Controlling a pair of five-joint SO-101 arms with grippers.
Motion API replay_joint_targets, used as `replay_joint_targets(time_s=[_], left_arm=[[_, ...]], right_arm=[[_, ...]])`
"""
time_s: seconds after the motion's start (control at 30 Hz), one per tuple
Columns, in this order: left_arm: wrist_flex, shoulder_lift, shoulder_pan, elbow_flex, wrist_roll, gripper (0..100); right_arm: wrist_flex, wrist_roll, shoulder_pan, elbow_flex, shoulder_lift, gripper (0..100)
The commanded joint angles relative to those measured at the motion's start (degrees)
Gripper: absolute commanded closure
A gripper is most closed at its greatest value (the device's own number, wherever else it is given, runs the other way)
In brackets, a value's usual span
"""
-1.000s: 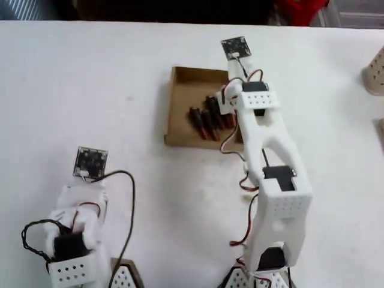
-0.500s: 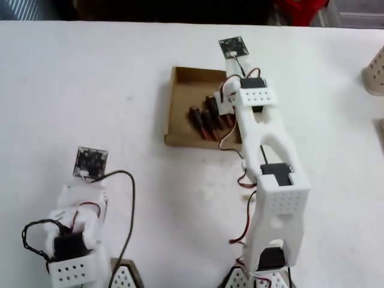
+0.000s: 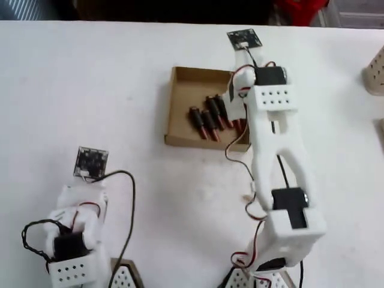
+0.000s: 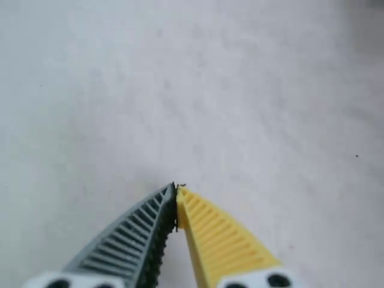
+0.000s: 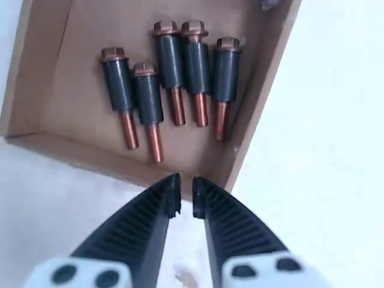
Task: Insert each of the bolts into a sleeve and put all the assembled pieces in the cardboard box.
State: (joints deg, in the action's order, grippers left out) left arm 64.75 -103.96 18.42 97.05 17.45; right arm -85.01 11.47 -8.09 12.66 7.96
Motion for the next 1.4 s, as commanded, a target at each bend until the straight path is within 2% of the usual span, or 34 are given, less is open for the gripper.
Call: replay_joint_targets(time_s=[0.0,0.1,0.37,0.5,0.57,0.9,1.13,1.27,1.37], left_arm=[[-0.2,-0.5,-0.7,-0.1,0.4,98],[-0.2,-0.5,-0.7,-0.1,0.4,98],[0.4,-0.5,-0.4,-0.1,0.3,98],[6.3,-0.5,-0.4,-0.1,0.2,98],[9.4,-0.6,-0.4,-0.1,0.4,98],[9.0,-0.6,-0.4,-0.1,0.2,98],[9.0,-0.6,-0.4,-0.1,0.2,98],[9.0,-0.6,-0.4,-0.1,0.2,98],[9.0,-0.6,-0.4,-0.1,0.2,98]], right_arm=[[-2.2,0.5,0.3,-5.5,-10.3,98.2],[0.7,0.5,0.1,-16.1,-19.6,98.2],[17.1,0.9,0.6,-50.7,-44.2,98.2],[23.9,1.0,0.4,-65.2,-55.1,98.2],[27.2,1.0,0.2,-71.2,-60.0,98.2],[43.4,0.7,0.6,-95.7,-77.6,98.1],[46.5,1.0,0.6,-107.6,-90.3,98.1],[41.1,0.7,0.3,-109.8,-99.2,98.1],[31.3,1.1,0.1,-109.8,-105.6,98.1]])
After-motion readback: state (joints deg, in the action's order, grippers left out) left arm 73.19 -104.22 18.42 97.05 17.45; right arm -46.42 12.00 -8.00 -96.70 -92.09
